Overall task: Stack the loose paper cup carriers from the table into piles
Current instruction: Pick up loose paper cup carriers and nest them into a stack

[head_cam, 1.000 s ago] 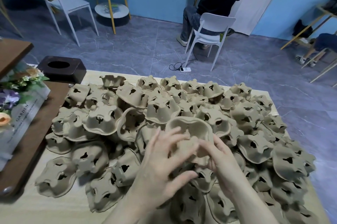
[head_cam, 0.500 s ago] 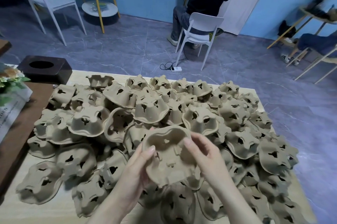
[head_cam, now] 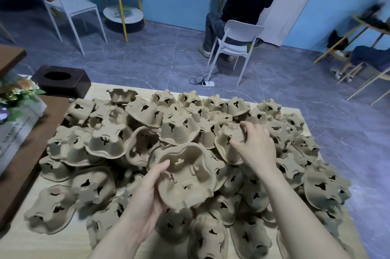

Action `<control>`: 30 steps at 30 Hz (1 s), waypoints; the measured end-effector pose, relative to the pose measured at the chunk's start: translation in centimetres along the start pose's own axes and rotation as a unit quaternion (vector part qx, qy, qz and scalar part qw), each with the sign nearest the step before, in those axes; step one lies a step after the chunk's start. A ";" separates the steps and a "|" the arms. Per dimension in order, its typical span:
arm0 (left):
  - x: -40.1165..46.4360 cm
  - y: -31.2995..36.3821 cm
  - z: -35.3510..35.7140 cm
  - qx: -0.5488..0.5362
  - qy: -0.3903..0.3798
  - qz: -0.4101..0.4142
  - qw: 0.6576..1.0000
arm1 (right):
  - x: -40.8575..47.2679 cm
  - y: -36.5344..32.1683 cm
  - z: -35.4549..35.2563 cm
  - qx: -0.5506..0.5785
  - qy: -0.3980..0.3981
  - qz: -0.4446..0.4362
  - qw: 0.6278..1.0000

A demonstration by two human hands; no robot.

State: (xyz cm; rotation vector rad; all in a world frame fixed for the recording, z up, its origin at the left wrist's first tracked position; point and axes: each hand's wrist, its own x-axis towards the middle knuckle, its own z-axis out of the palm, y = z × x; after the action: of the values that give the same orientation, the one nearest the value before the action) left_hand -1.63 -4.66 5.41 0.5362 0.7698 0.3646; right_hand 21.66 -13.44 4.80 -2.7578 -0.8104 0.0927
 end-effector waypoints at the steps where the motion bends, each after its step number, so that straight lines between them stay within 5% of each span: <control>1: 0.0 0.1 -0.1 -0.003 0.000 -0.006 1.000 | -0.1 -0.1 0.0 0.005 0.006 -0.004 1.000; 8: 0.1 0.7 0.1 0.014 -0.004 -0.029 0.999 | -1.5 0.9 -1.2 0.162 0.030 -0.024 0.986; 16: 1.1 0.9 1.5 0.048 -0.008 -0.031 0.998 | -6.4 -1.5 -4.7 0.483 0.082 -0.083 0.868; 21: 1.4 1.0 2.2 0.071 -0.024 -0.013 0.997 | -7.4 -1.6 -2.7 0.489 0.077 -0.152 0.856; 30: 3.2 0.7 2.7 0.155 -0.009 0.008 0.988 | -7.3 -0.3 -0.3 0.422 -0.029 -0.122 0.898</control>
State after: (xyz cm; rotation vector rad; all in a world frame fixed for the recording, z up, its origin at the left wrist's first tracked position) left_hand 2.39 -3.38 5.65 0.8364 0.8102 0.2546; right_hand 15.37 -17.20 5.13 -1.8313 -0.8564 0.3793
